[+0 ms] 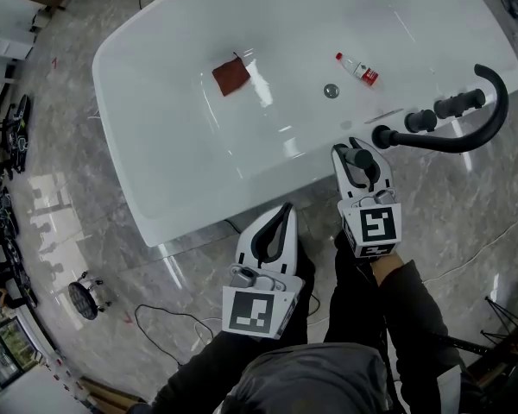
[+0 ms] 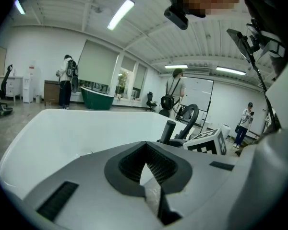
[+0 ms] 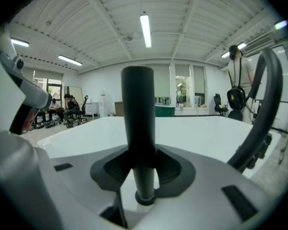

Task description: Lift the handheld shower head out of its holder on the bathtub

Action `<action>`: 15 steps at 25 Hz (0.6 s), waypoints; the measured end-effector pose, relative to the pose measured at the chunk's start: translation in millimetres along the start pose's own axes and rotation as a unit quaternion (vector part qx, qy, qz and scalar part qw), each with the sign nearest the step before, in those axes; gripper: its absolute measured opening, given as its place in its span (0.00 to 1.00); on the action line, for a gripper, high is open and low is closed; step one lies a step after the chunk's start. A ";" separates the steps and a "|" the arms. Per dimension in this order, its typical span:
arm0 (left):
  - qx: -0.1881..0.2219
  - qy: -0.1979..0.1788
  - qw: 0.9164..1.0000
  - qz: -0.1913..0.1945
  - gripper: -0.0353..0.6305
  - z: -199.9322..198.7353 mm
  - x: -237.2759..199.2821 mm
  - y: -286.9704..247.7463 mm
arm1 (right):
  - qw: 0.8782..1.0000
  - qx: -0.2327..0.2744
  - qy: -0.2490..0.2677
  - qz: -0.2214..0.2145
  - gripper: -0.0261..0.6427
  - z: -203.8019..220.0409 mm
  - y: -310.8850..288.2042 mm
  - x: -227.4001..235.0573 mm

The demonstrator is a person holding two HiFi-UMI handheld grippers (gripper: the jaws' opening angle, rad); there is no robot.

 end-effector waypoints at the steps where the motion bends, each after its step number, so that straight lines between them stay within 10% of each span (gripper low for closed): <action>1: 0.000 0.000 1.000 0.000 0.06 -0.1 -0.4 1.6 | 1.000 0.010 0.004 -0.003 0.24 -6.7 2.3 -2.0; 15: 0.047 -0.008 0.999 -0.015 0.06 -34.1 4.0 36.7 | 0.990 0.134 0.021 -0.044 0.24 -162.8 79.7 -33.9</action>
Point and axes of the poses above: the fingertips, and each gripper's own axes: y backward along the fingers, x to its right, z out of its underside, the point moved 7 cm from there along y, backward along the fingers, and after that the axes turned 11 degrees about -y, right-handed, at the moved point
